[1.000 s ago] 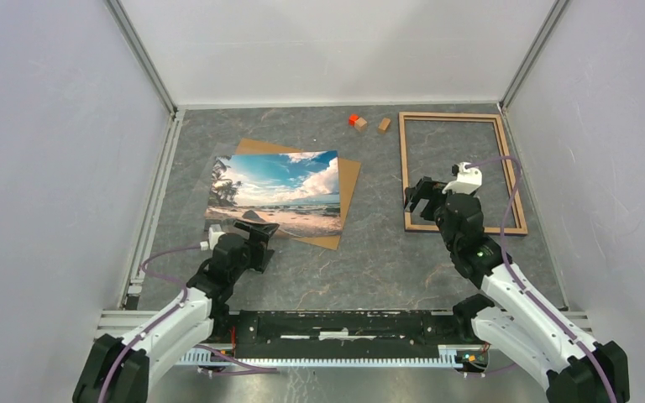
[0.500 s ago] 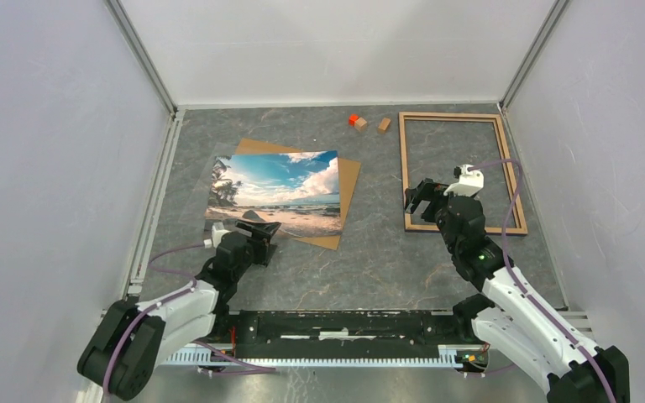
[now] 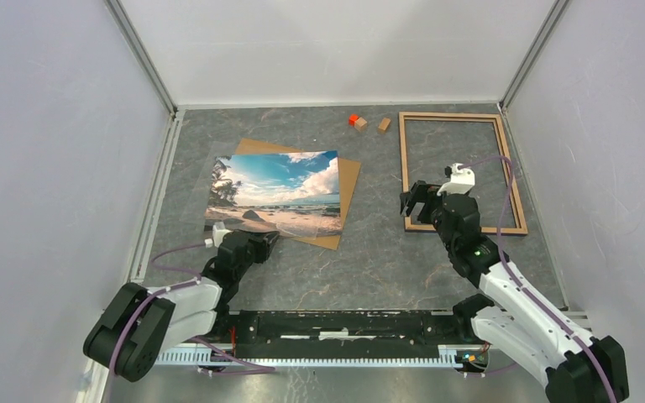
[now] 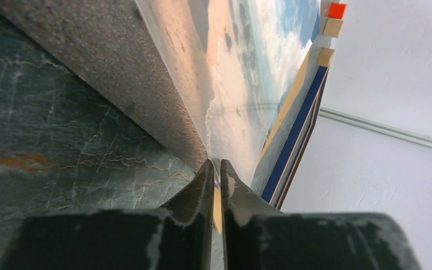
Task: Put the photo into the frame
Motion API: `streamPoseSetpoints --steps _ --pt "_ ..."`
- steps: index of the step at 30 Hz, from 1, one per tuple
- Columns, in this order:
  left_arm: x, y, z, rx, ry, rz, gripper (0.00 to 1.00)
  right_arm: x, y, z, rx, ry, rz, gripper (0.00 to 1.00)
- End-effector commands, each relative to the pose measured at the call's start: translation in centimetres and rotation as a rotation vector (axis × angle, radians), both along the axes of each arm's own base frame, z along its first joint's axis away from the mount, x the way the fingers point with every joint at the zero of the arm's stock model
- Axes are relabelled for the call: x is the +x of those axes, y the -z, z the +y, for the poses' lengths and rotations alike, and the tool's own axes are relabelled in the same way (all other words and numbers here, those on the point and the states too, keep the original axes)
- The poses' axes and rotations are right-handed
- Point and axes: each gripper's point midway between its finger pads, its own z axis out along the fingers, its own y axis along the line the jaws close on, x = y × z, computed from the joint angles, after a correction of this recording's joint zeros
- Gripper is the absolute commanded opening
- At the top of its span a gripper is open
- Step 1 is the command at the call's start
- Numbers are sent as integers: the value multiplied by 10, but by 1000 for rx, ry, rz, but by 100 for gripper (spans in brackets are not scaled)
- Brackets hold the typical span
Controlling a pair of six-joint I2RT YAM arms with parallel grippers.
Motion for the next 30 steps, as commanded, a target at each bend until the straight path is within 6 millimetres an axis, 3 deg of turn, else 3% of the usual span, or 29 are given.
streamPoseSetpoints --steps 1,8,12,13,15,20,25,30 --pt "-4 1 8 43 -7 -43 12 4 2 12 -45 -80 -11 98" --pt "-4 -16 11 62 -5 -83 6 6 25 36 -92 -203 72 98" --pt "-6 -29 14 97 11 -135 5 0 18 70 5 -357 109 98" --pt "-1 -43 12 89 13 -173 5 -1 17 76 22 -380 116 98" --pt "-1 -52 12 90 14 -197 5 -3 17 90 56 -458 122 98" --pt "-1 -69 12 82 15 -239 5 -2 17 130 340 -526 199 98" --pt "-3 -69 8 58 28 -237 4 6 7 179 677 -615 269 98" --pt "-3 -74 7 43 32 -249 3 19 16 213 771 -609 329 98"
